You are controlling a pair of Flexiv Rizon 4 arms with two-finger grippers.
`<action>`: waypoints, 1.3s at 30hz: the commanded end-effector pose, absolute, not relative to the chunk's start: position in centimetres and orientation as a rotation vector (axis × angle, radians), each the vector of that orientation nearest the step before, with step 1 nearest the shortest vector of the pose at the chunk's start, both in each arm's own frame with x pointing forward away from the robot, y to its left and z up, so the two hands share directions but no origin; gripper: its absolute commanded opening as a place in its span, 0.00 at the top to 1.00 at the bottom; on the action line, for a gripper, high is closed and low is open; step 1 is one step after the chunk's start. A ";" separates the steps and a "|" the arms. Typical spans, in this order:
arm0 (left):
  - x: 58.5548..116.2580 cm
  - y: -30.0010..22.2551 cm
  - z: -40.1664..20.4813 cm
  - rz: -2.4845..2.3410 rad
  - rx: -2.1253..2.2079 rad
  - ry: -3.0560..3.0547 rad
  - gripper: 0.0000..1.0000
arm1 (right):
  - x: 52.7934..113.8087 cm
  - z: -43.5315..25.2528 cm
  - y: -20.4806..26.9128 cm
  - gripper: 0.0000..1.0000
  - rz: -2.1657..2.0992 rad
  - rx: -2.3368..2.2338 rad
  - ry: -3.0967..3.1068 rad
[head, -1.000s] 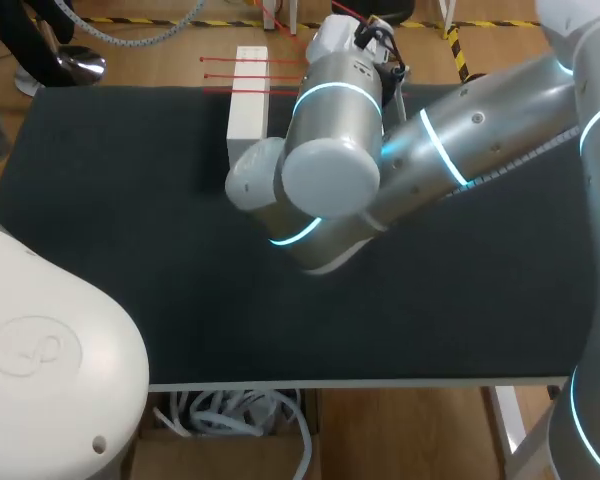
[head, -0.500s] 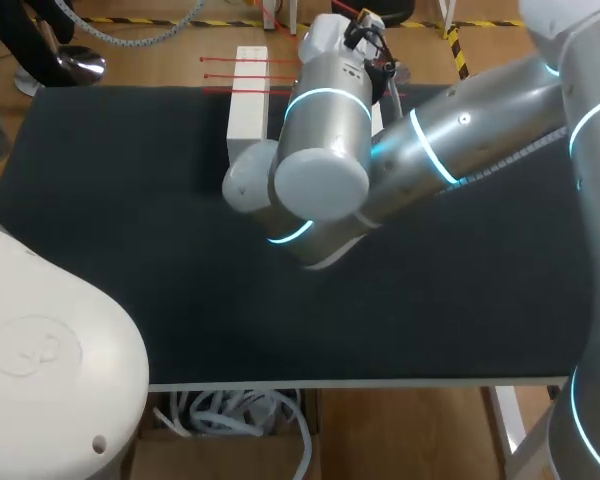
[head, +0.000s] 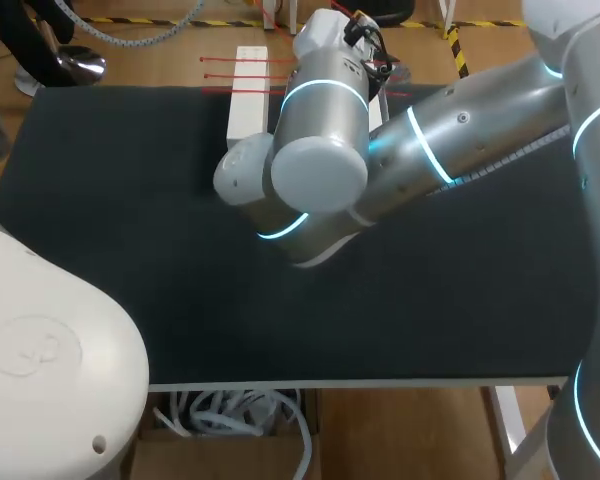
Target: Grab the tape and strap the tape.
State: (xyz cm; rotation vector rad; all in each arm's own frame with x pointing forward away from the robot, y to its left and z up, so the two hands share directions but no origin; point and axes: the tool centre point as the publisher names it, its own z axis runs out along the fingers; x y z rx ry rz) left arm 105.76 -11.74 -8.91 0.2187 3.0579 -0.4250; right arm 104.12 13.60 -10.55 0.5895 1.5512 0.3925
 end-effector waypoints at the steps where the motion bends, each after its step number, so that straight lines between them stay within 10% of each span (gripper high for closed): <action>1: 105.8 -11.8 -8.8 -0.418 0.217 3.061 1.00 | 104.0 -10.2 13.4 1.00 0.395 0.588 1.561; 39: 105.8 -11.8 -8.8 -0.418 0.217 3.061 1.00 | 104.5 -6.0 19.2 1.00 -0.053 0.203 1.510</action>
